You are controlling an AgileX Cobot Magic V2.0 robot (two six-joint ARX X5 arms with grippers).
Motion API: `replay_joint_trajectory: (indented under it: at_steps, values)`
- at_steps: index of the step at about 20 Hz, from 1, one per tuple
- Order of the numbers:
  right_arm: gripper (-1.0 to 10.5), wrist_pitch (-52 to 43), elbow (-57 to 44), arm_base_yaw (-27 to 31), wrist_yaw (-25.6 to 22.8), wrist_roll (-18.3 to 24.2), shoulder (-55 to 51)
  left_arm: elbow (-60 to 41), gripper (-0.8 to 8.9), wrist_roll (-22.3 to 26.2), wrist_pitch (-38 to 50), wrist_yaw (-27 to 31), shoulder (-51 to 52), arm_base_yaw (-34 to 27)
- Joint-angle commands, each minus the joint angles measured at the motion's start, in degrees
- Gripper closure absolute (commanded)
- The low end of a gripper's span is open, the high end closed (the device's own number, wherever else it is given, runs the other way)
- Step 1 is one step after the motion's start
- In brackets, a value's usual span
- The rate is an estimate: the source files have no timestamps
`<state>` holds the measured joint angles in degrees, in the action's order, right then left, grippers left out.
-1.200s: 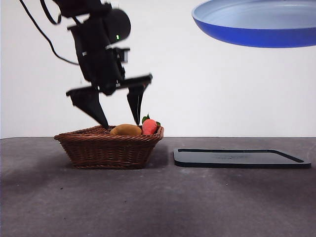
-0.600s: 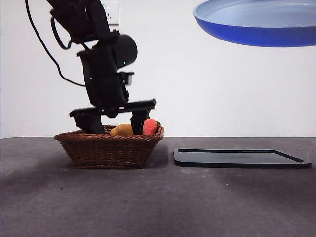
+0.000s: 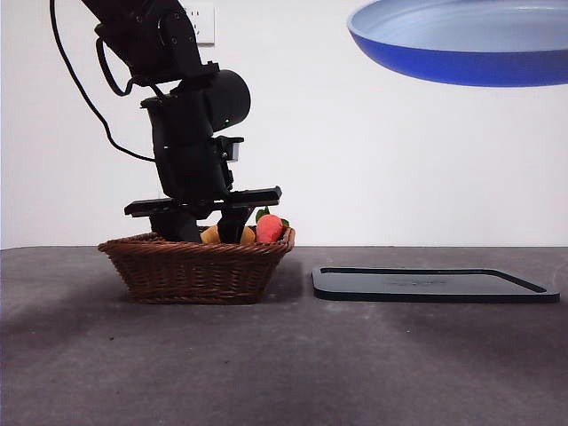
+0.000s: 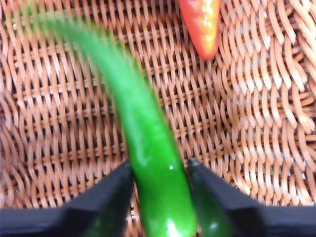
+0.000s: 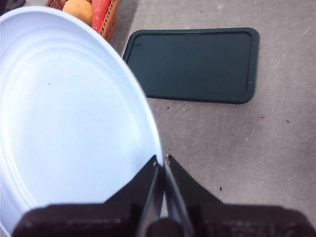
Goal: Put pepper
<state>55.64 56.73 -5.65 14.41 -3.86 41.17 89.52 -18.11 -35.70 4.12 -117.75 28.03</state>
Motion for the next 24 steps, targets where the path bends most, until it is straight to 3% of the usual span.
replay_joint_trajectory:
  at_steps: [1,8,15,24]
  values:
    - [9.4,-0.96,0.87,-0.04,0.24,0.26,0.07,1.07,7.10,-0.37,-0.35,0.09,-1.20,0.50]
    - [9.4,-0.94,0.87,-0.04,0.24,0.24,0.90,1.09,7.15,-0.55,-2.23,0.24,1.90,0.50]
    - [9.4,-2.56,0.87,-0.04,0.28,0.17,8.02,1.09,7.15,-0.07,-2.86,-0.15,12.39,1.20]
    - [9.4,-9.38,0.87,-0.04,3.69,-2.34,27.26,1.09,7.15,4.50,-7.21,-3.15,25.59,10.73]
